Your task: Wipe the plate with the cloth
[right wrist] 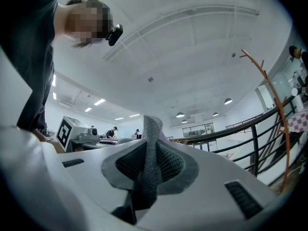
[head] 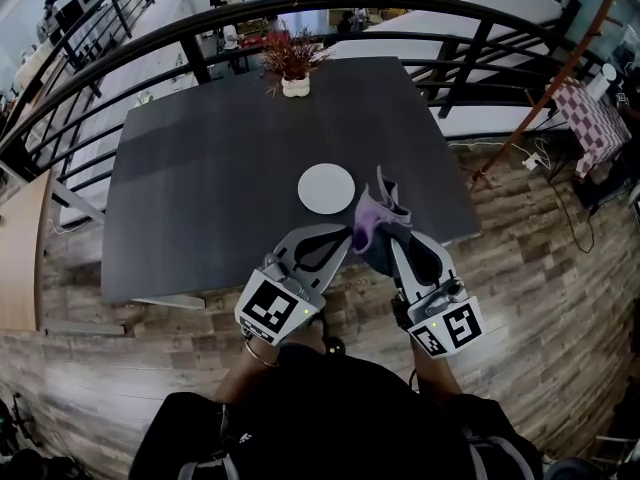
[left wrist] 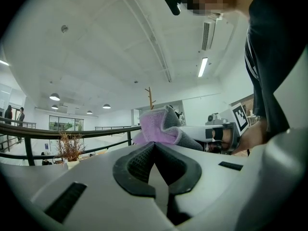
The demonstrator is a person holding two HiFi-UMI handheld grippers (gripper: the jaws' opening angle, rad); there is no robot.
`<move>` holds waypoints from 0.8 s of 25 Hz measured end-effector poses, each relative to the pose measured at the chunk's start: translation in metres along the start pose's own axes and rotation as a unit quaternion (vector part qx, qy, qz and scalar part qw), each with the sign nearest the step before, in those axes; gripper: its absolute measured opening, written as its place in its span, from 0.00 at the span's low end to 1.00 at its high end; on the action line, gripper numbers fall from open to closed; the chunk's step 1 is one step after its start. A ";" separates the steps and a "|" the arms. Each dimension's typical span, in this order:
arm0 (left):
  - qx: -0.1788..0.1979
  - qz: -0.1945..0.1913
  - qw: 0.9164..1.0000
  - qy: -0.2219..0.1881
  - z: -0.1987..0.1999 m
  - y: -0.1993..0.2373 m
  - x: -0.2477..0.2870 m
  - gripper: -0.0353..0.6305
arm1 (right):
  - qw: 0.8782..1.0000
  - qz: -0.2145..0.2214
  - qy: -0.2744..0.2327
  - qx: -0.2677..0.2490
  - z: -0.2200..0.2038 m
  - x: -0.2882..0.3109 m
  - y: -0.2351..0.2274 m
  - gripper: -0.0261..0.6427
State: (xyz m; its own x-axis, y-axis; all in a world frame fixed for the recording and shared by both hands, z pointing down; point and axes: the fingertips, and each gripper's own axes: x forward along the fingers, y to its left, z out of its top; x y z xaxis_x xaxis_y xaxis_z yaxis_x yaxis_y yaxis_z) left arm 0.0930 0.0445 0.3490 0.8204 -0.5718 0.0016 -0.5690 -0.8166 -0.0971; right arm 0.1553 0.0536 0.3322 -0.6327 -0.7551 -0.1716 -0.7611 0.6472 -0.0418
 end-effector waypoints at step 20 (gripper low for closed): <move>-0.019 0.015 1.000 -0.007 0.002 0.077 0.034 0.06 | 1.000 0.019 0.012 -0.011 -0.002 0.075 -0.038 0.13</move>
State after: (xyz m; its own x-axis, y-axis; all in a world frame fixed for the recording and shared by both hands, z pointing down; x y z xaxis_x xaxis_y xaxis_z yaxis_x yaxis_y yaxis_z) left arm 0.0772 -0.0370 0.3392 0.8037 -0.5948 -0.0154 -0.5946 -0.8019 -0.0594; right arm 0.1368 -0.0282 0.3230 -0.6645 -0.7324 -0.1486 -0.7392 0.6734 -0.0133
